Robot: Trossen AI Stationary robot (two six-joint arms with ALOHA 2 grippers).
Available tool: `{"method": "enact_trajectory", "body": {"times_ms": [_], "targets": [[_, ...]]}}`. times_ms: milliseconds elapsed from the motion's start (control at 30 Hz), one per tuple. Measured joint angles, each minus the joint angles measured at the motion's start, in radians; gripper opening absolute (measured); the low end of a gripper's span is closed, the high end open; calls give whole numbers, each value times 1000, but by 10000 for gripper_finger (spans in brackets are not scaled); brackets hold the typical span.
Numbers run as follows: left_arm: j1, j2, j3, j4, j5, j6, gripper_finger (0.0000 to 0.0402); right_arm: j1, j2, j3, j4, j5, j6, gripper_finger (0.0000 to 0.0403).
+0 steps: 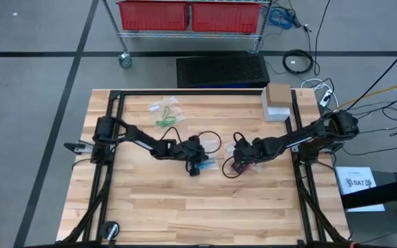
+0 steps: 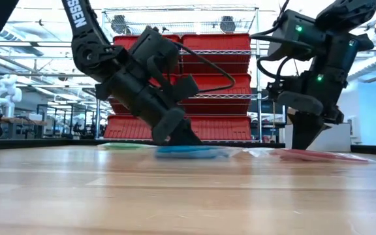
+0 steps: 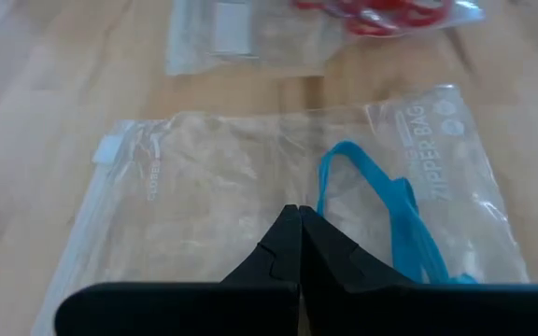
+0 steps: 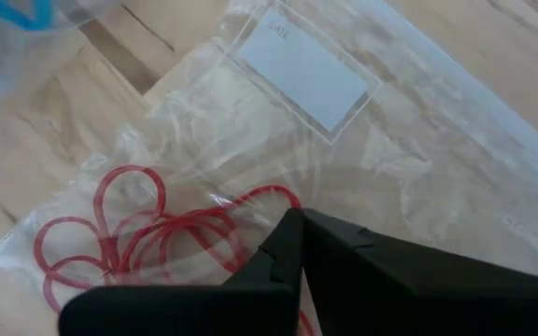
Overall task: Sort rubber bands
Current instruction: Adjust the transparent zip bags
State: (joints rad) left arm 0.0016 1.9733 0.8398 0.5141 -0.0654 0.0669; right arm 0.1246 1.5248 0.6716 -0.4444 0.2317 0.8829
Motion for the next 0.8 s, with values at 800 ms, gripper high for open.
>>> {"method": "enact_trajectory", "body": {"times_ms": [800], "targets": [[50, -376, 22, -522, -465, -44, 2, -18, -248, 27, 5, 170, -83, 0]]}}
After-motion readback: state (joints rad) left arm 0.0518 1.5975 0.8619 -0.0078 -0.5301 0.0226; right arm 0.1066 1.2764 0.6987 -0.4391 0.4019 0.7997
